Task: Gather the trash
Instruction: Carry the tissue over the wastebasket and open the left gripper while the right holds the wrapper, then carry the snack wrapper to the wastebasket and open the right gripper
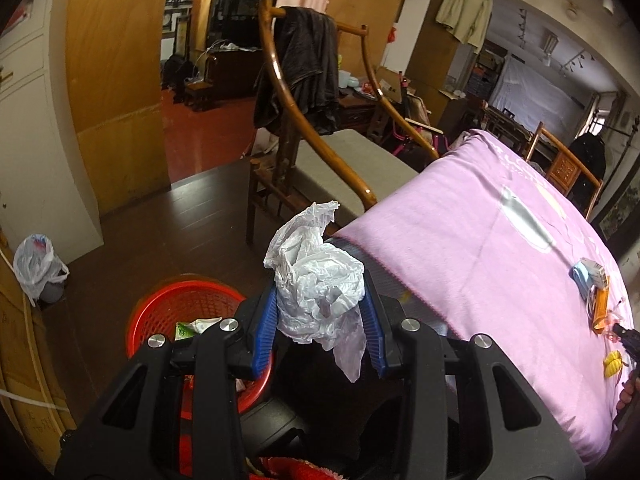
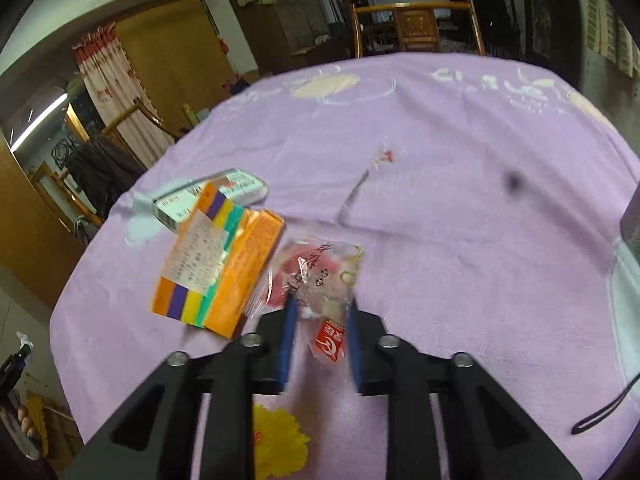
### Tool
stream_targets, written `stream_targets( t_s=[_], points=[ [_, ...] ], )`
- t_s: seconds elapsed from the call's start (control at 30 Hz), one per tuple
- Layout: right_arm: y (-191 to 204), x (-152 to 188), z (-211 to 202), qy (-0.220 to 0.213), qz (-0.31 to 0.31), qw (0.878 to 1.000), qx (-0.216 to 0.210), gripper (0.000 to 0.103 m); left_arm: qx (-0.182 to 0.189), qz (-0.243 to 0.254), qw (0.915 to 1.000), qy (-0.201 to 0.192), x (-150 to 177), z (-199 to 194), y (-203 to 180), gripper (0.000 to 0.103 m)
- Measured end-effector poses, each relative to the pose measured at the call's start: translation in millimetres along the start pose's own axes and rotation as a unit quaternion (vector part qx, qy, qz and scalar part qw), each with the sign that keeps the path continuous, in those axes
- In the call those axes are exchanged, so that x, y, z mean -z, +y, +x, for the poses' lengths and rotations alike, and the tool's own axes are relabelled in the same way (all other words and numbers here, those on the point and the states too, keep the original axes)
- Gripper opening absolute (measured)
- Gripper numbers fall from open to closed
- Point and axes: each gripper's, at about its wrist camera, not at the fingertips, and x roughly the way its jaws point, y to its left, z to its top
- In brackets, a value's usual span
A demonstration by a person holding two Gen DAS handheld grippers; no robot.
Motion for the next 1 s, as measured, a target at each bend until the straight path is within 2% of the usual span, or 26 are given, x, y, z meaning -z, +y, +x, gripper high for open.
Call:
stream_targets(
  t_s=[0.03, 0.13, 0.3, 0.57, 0.63, 0.7, 0.77, 0.9, 1.0],
  points=[
    [1.6, -0.3, -5.0, -0.009, 0.000, 1.000, -0.002, 0.013, -0.001, -0.003, 1.0000, 0.001, 0.6, 0.9, 2.8, 0.039],
    [10.7, -2.3, -28.6, -0.044, 0.009, 0.998, -0.042, 0.013, -0.007, -0.005, 1.0000, 0.002, 1.6, 0.3, 8.9, 0.039],
    [54.0, -5.7, -68.6, -0.090, -0.038, 0.991, -0.087, 0.013, -0.018, -0.013, 0.9997, 0.009, 7.8, 2.5, 24.2, 0.039],
    [129.5, -6.3, -94.3, -0.100, -0.099, 0.977, -0.160, 0.013, -0.037, -0.039, 0.9980, 0.034, 24.3, 20.0, 58.2, 0.040],
    [154.6, -4.4, -95.2, -0.094, -0.117, 0.972, -0.180, 0.012, -0.042, -0.040, 0.9974, 0.043, 27.0, 25.1, 64.0, 0.049],
    [178.9, -2.2, -95.2, -0.084, -0.132, 0.967, -0.199, 0.012, -0.057, -0.045, 0.9963, 0.046, 30.5, 28.0, 72.1, 0.078],
    [201.5, -0.4, -93.0, -0.072, -0.147, 0.963, -0.213, 0.012, -0.080, -0.054, 0.9945, 0.041, 32.8, 28.1, 82.0, 0.088],
    [259.8, 11.0, -84.8, -0.041, -0.188, 0.949, -0.250, 0.012, -0.088, -0.081, 0.9920, 0.038, 36.2, 25.1, 108.1, 0.089],
    [294.5, 20.8, -78.4, -0.019, -0.213, 0.938, -0.273, 0.012, -0.112, -0.096, 0.9887, 0.025, 35.3, 16.5, 126.7, 0.090]
  ],
)
